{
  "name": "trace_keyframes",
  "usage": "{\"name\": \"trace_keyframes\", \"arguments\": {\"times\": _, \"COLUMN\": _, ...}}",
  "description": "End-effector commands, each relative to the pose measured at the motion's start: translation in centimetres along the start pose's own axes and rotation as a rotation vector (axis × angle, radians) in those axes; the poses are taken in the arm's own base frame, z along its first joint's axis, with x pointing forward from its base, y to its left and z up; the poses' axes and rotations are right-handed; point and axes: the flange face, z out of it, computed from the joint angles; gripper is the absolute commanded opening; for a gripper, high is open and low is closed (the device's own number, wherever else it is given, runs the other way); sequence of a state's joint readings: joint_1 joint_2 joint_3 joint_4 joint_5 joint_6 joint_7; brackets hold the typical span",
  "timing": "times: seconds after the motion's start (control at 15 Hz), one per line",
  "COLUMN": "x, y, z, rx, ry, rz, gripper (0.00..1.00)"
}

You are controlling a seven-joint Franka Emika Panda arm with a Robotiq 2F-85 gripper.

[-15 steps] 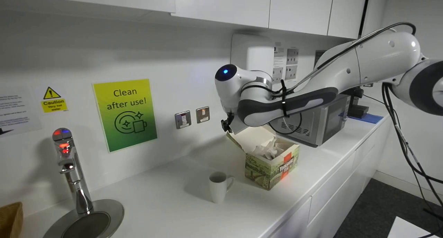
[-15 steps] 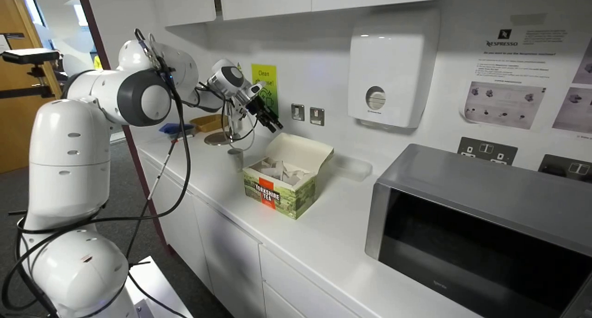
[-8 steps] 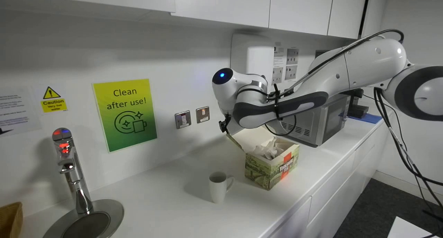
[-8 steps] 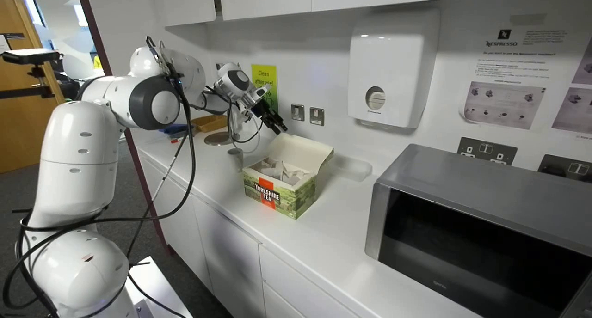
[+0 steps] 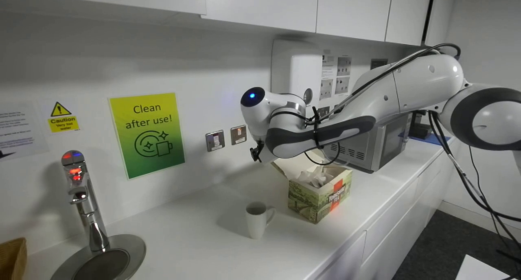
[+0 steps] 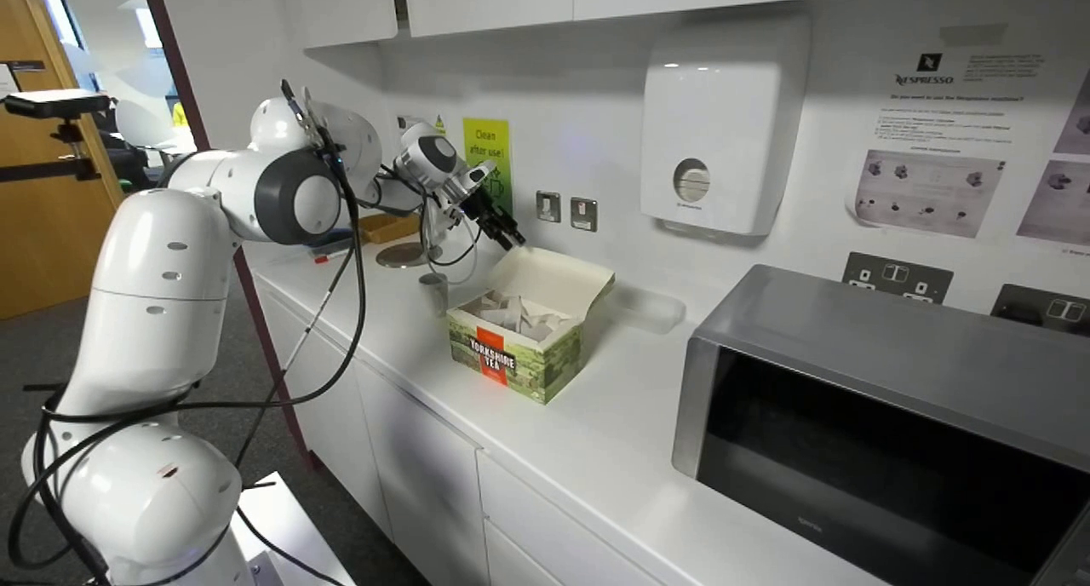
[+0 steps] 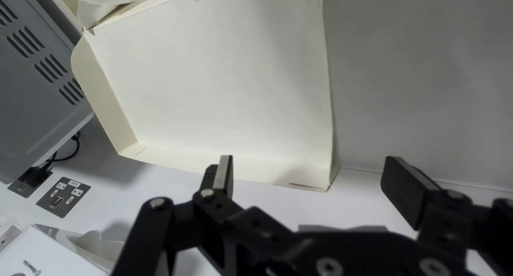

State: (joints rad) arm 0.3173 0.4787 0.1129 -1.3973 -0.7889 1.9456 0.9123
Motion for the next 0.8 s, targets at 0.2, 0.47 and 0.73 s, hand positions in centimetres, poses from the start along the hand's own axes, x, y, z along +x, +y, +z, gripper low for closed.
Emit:
{"name": "trace_keyframes", "arguments": {"times": 0.2, "x": 1.0, "y": -0.8, "z": 0.7, "rx": -0.017, "ry": 0.018, "rz": 0.003, "gripper": 1.00}}
{"name": "trace_keyframes", "arguments": {"times": 0.47, "x": 1.1, "y": -0.9, "z": 1.5, "rx": -0.026, "ry": 0.011, "rz": 0.004, "gripper": 1.00}}
{"name": "trace_keyframes", "arguments": {"times": 0.73, "x": 1.1, "y": -1.0, "z": 2.3, "rx": -0.035, "ry": 0.004, "rz": 0.003, "gripper": 1.00}}
